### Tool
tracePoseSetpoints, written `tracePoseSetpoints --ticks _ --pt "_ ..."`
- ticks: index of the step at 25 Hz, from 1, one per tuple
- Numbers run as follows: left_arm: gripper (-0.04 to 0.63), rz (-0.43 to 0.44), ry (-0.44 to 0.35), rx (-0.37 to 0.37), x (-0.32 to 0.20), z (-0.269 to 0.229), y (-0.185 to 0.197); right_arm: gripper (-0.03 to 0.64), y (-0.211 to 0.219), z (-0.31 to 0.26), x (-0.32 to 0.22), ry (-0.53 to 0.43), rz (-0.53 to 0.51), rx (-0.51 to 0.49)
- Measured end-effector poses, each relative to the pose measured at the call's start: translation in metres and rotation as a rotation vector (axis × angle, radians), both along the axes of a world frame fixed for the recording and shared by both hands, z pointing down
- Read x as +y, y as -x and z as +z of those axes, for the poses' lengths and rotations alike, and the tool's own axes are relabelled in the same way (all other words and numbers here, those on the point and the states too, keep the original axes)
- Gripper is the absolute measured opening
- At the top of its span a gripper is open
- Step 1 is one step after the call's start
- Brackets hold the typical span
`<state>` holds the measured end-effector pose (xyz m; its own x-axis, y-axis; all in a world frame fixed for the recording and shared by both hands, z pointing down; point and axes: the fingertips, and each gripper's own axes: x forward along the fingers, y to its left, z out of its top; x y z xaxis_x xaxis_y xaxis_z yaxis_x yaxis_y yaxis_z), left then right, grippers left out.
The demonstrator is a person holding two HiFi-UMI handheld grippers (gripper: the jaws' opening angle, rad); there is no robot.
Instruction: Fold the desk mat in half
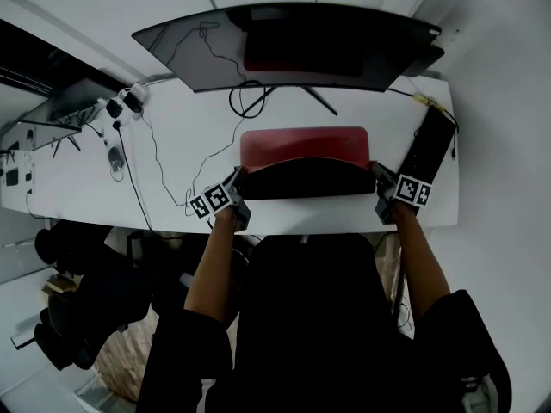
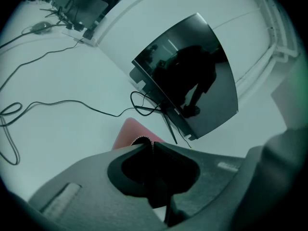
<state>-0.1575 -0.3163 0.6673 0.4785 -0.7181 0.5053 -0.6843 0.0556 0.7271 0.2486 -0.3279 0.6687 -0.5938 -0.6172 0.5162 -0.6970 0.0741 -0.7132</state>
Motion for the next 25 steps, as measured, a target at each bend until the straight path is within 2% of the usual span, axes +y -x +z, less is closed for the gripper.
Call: tracePoseSetpoints --ticks 3,6,8,12,18,22,25 --pt "0.037 0.014 0.012 -0.018 -0.016 0.005 -0.001 0.023 -0.001 0.008 -0.015 0.022 0.029 0.012" --pt "0.040 0.076 0.000 -0.098 -0.036 0.013 -0.003 0.023 -0.001 0.018 -0.035 0.039 0.044 0.021" --pt "0.041 0.096 0.007 -0.126 -0.046 0.018 -0.003 0.023 0.001 0.026 -0.044 0.051 0.034 0.046" --pt "0.041 0.093 0.025 -0.125 -0.071 0.022 -0.006 0.026 -0.002 0.039 -0.064 0.085 0.020 0.097" --pt "0.041 0.095 0.109 -0.188 -0.090 0.043 -0.007 0.034 0.000 0.060 -0.077 0.133 -0.003 0.157" --pt "0.043 0.113 0.110 -0.264 -0.097 0.050 -0.007 0.040 0.001 0.067 -0.085 0.148 0.005 0.149" --pt "0.044 0.105 0.115 -0.280 -0.099 0.055 -0.009 0.041 -0.001 0.070 -0.088 0.167 0.015 0.132"
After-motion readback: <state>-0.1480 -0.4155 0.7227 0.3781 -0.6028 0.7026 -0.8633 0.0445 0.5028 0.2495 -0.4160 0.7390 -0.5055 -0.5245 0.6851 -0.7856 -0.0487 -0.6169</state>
